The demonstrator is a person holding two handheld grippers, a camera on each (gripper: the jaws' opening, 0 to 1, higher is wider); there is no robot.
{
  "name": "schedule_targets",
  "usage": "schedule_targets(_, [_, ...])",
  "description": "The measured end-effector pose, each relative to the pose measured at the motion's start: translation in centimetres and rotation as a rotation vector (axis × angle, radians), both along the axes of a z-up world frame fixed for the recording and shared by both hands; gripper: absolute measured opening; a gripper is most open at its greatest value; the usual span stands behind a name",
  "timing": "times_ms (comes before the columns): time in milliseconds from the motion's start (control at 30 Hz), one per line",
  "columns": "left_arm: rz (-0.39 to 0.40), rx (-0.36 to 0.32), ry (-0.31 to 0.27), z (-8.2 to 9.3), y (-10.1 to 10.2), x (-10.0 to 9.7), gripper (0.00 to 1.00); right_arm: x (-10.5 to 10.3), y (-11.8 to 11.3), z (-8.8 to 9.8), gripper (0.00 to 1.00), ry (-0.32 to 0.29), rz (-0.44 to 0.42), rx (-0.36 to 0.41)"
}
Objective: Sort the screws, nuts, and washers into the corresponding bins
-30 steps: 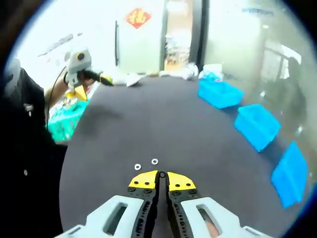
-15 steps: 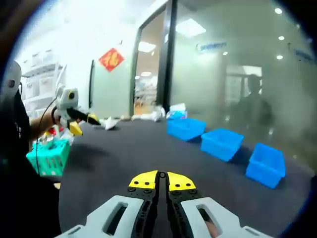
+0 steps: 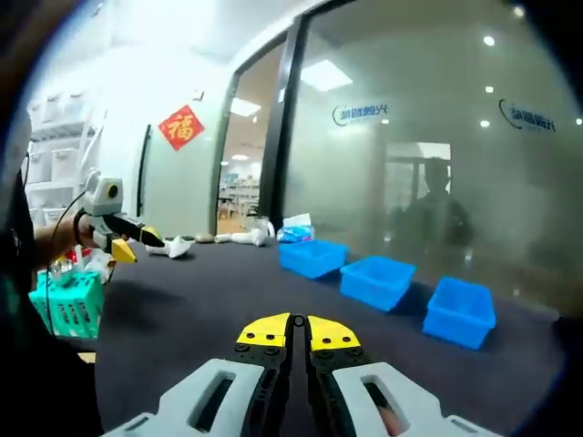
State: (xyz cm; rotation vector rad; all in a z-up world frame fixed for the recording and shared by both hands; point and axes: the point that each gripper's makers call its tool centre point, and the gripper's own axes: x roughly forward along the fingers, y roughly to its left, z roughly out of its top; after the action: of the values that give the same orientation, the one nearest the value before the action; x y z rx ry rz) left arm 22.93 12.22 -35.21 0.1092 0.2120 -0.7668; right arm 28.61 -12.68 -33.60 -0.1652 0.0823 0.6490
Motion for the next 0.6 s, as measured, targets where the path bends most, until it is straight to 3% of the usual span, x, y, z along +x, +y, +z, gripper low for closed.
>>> schedule_targets(300, [0.039,-0.003,-0.014,0.2,0.9,0.3,0.45,3.3,1.3,2.4,0.03,-0.035,-0.009,0.005])
schedule_targets(600, [0.046,-0.008,-0.019,0.2,1.1,0.2,0.45,10.2,2.4,4.4,0.03,-0.024,-0.025,0.032])
